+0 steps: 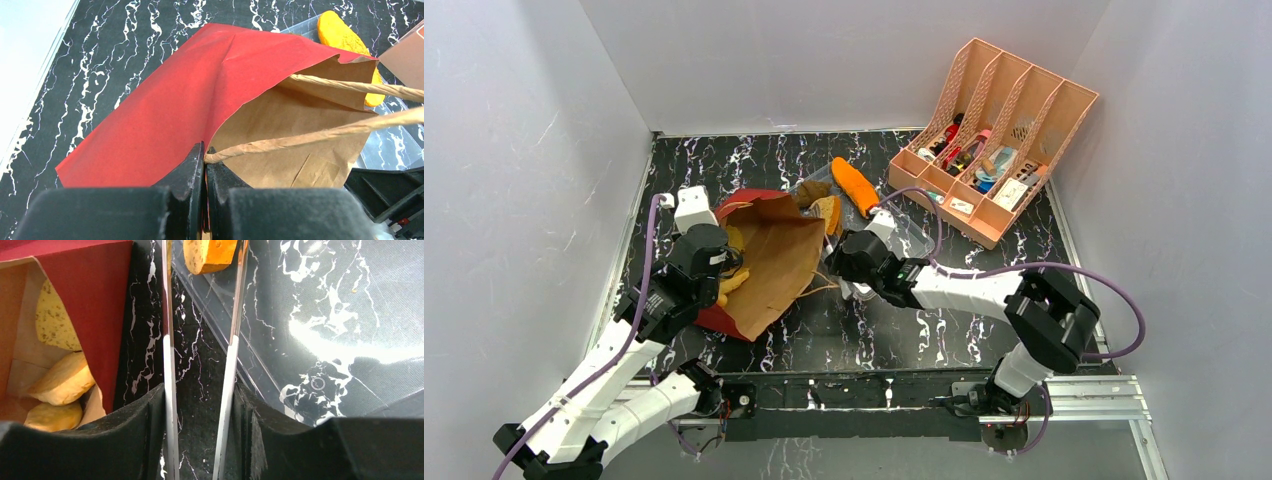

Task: Take the fake bread out of the paper bag
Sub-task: Place the fake bread in the container, then take out the fake bread from the paper bag.

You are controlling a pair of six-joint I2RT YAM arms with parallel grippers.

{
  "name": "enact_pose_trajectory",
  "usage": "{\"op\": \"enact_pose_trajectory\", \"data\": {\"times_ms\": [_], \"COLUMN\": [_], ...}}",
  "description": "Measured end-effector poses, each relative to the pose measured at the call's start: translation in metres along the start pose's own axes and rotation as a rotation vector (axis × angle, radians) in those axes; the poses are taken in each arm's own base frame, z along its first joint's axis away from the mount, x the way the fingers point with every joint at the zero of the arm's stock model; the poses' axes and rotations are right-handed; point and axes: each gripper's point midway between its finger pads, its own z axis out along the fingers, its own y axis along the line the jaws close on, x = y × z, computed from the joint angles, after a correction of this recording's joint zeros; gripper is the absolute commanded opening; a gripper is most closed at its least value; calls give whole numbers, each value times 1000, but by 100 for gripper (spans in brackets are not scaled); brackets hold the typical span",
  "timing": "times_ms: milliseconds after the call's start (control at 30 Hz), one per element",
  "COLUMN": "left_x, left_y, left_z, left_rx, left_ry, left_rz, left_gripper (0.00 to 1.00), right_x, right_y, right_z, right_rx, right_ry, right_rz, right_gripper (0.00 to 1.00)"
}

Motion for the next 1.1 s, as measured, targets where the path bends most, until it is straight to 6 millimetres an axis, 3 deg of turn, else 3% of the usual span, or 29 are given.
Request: {"op": "enact_pose_trajectory", "data": {"times_ms": [300,867,1100], "left_x": [0,0,4], "left_y": [0,1,-1], "left_z": [0,-2,-2], "left_rx": [0,10,33], "left_ry": [0,-5,-3], "left_rz": [0,0,10], "left_gripper": [0,0,0], "right_x": [6,-25,-53], "right_y": [-7,-20,-11], "right_z": [1,-67,-103], "right_rx": [4,-48,-101], "right_ry": [18,-67,-148], "right_rz": [6,41,26], "right_gripper": [44,43,41]}}
